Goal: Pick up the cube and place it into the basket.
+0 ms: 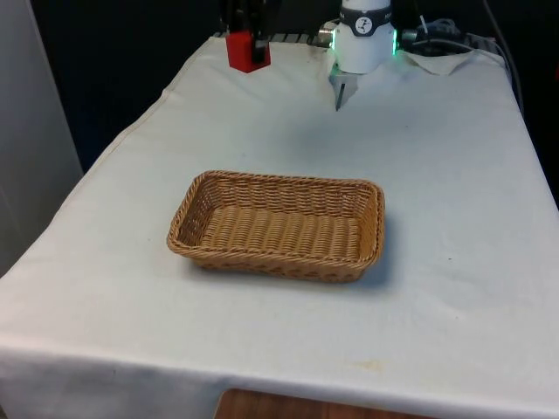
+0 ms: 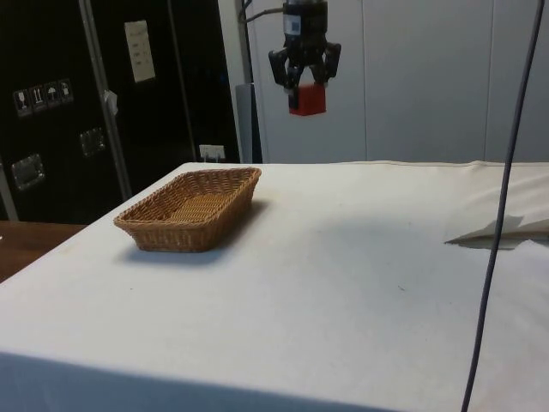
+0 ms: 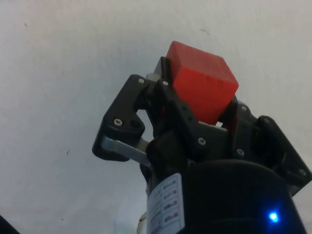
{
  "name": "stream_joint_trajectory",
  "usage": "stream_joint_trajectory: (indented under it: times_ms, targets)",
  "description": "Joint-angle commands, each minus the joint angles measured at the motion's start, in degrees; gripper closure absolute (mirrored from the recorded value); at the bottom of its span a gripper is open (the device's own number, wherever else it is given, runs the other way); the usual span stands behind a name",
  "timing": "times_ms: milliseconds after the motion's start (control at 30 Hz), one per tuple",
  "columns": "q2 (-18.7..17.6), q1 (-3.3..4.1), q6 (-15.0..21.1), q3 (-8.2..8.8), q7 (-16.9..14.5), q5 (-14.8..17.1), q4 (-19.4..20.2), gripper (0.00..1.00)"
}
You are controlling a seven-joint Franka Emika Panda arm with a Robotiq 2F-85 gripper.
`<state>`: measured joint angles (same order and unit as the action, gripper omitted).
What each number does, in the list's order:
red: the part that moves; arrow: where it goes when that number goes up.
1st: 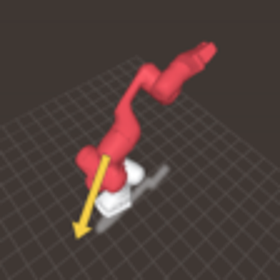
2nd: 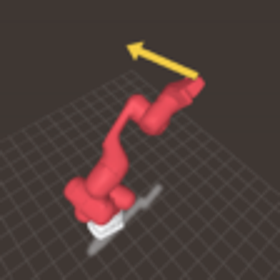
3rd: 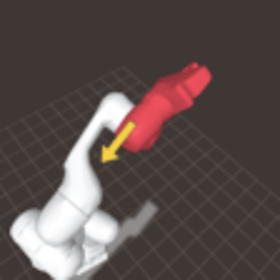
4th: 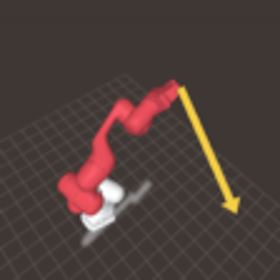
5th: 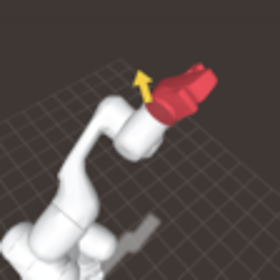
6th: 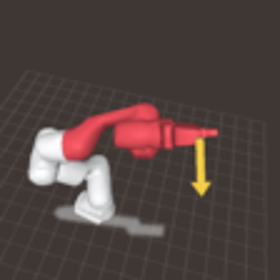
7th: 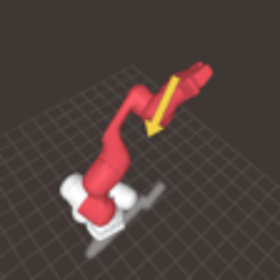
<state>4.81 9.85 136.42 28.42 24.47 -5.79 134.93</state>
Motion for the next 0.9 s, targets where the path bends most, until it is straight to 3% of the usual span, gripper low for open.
stream_joint_trajectory:
  times_ms: [0,433,633,867]
  targets:
    - [0.4,0.11,-0.5,-0.06,-0.9,-0.1,-0.1,1.0]
    - [-3.0,0.46,-1.4,-1.55,-1.9,0.1,-3.0,1.0]
    - [-4.4,0.29,-1.5,-2.12,-2.2,0.0,-4.4,1.0]
    - [-6.2,0.46,-2.1,-2.69,-4.6,0.6,-6.2,1.0]
